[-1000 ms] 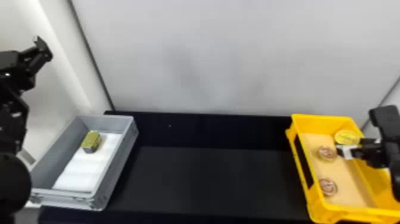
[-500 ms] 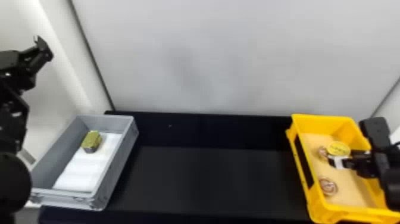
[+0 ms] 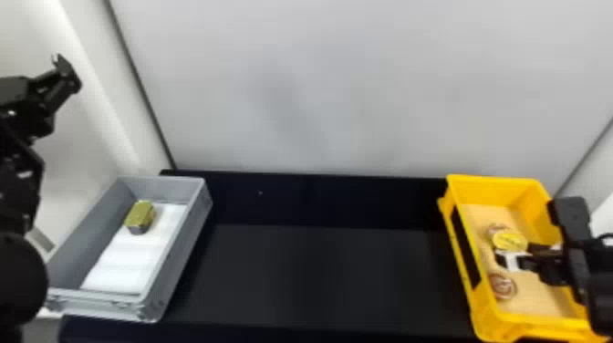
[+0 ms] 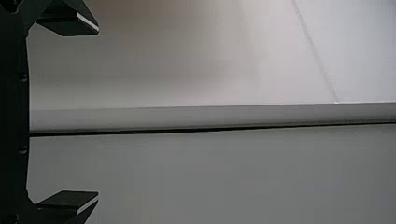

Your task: Pick up the round yellow can and place it in the yellow rectangular box

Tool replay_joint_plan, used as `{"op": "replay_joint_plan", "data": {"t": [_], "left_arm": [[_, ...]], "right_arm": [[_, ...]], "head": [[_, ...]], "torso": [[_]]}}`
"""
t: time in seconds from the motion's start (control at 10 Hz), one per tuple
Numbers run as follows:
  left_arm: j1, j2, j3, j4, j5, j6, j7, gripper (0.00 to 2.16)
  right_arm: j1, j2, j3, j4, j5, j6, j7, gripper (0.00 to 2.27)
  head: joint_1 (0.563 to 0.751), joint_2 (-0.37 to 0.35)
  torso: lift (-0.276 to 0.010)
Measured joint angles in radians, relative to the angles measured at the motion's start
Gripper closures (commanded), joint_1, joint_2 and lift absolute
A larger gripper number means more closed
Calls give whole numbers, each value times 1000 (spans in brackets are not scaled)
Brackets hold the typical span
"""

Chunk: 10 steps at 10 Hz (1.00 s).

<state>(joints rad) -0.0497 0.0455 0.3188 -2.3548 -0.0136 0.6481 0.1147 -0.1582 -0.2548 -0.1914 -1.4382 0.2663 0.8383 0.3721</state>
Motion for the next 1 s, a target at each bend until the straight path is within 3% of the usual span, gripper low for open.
{"op": "replay_joint_plan", "data": {"t": [0.2,0.5,0.7,1.0], "left_arm": [[-7,7,-9,3,0,4,-3,45],[-7,11,-9,4,-1,-1,-7,38],[-1,11,-4,4,-2,-5,-9,38],[3,8,-3,6,-2,-9,-6,38]], "right_arm": [[-71,-2,22,138,-37,-61,-21,622],[-118,-2,53,213,-47,-94,-35,157],[-107,-4,50,175,-49,-95,-43,156],[-56,-6,39,-18,-62,-84,-83,144]], "head": [[694,54],[694,54],[694,54],[694,54]], "torso": [[-3],[-3],[-3],[-3]]}}
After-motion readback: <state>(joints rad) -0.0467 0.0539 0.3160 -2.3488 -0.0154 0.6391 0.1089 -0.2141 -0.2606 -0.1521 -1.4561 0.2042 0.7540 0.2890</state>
